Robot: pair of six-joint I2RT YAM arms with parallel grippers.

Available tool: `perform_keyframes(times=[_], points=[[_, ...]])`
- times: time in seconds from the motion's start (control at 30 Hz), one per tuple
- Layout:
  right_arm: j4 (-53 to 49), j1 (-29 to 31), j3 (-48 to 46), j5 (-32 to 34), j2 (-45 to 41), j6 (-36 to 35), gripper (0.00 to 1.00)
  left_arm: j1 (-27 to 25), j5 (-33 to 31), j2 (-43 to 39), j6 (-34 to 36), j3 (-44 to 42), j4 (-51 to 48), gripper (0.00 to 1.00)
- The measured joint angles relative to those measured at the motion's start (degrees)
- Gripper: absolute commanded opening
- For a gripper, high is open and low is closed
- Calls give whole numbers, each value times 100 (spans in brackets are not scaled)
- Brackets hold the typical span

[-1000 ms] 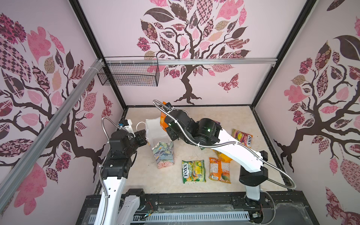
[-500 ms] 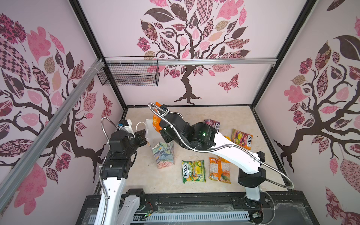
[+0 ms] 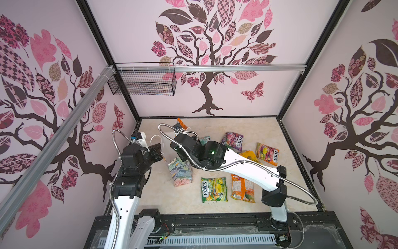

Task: Place the snacks into the paper bag
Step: 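Carry the orange chip bag with the right gripper over the paper bag opening, then lower the orange chip bag into the paper bag and open the right gripper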

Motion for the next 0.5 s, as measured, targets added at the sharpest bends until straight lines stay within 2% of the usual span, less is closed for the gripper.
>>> perform_keyframes(times=[0.5], points=[[1217,-9,-1294,466,-48,-59,0,0,-17,-31,68,0,-2,3]])
